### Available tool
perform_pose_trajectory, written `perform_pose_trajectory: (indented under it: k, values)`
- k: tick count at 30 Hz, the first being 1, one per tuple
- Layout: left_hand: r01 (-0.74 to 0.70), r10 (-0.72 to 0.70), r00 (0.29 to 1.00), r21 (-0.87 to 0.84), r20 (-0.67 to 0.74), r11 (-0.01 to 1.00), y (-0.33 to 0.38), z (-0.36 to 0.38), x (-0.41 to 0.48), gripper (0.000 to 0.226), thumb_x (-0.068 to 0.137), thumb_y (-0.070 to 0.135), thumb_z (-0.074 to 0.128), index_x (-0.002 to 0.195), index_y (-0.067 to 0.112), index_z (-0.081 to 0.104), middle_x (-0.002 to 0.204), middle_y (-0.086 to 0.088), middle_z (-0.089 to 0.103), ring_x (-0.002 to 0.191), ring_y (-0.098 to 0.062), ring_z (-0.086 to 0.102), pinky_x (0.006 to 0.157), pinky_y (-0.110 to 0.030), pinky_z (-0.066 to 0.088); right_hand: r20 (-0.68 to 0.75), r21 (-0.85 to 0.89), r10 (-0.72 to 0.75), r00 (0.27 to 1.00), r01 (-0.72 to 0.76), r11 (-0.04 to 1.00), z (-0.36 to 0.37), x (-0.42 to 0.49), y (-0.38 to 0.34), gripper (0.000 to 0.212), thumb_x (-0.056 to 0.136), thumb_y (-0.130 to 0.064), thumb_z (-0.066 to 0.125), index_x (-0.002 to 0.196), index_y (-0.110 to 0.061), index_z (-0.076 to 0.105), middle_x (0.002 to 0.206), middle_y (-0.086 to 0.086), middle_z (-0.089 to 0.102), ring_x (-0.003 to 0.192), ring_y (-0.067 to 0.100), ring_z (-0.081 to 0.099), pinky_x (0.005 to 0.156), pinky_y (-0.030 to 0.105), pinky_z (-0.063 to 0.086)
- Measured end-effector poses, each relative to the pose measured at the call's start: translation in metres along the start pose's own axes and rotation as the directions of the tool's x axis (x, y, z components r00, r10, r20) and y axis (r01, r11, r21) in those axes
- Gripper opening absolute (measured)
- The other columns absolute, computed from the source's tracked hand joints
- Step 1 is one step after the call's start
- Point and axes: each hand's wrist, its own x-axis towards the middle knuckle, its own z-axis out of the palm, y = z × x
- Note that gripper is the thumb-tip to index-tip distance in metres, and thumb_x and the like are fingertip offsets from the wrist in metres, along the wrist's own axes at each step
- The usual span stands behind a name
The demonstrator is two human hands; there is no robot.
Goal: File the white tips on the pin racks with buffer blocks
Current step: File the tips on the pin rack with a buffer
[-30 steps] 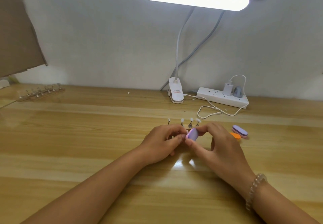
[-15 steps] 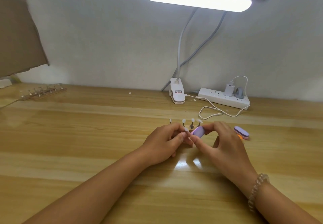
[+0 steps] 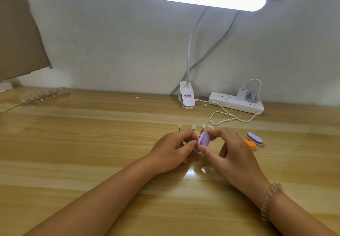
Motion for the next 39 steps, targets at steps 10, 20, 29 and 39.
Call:
perform_pose_trajectory:
  k: [10, 20, 29, 39]
  values:
    - [0.012, -0.013, 1.000, 0.049, 0.009, 0.999, 0.001, -0.001, 0.001, 0.015, 0.101, 0.020, 0.053, 0.094, 0.026, 0.065, 0.076, 0.022, 0.064, 0.057, -0.002, 0.050, 0.067, -0.039, 0.046, -0.014, -0.020, 0.054, 0.998, -0.054, 0.998, -0.002, 0.004, 0.005, 0.027, 0.077, -0.042, 0.075, 0.096, -0.028, 0.063, 0.096, -0.014, 0.060, 0.072, -0.002, 0.049, 0.067, 0.028, 0.044]
    - [0.019, -0.018, 1.000, 0.025, -0.009, 1.000, 0.001, -0.001, 0.001, 0.018, 0.101, 0.022, 0.053, 0.092, 0.032, 0.065, 0.074, 0.021, 0.064, 0.060, -0.001, 0.050, 0.065, -0.035, 0.044, 0.001, -0.038, 0.050, 0.999, -0.050, 0.998, -0.002, 0.003, 0.008, 0.025, 0.077, -0.051, 0.070, 0.093, -0.034, 0.061, 0.096, -0.017, 0.059, 0.070, -0.004, 0.050, 0.066, 0.028, 0.044]
    - [0.021, -0.021, 1.000, 0.024, -0.021, 0.999, 0.003, -0.001, 0.001, 0.021, 0.102, 0.023, 0.053, 0.086, 0.033, 0.063, 0.075, 0.018, 0.062, 0.075, -0.010, 0.056, 0.077, -0.043, 0.047, 0.050, -0.089, 0.034, 0.998, -0.030, 0.996, -0.002, 0.000, 0.005, 0.030, 0.080, -0.054, 0.067, 0.101, -0.035, 0.059, 0.101, -0.017, 0.056, 0.067, -0.003, 0.048, 0.062, 0.026, 0.045]
    - [-0.025, 0.025, 1.000, -0.022, -0.017, 0.999, -0.002, -0.002, 0.003, 0.016, 0.100, 0.021, 0.057, 0.091, 0.024, 0.070, 0.078, 0.015, 0.067, 0.064, -0.007, 0.055, 0.061, -0.028, 0.044, 0.028, -0.062, 0.074, 0.997, -0.072, 0.995, -0.004, 0.001, 0.006, 0.029, 0.078, -0.060, 0.063, 0.095, -0.036, 0.061, 0.096, -0.019, 0.058, 0.073, -0.004, 0.050, 0.063, 0.023, 0.040]
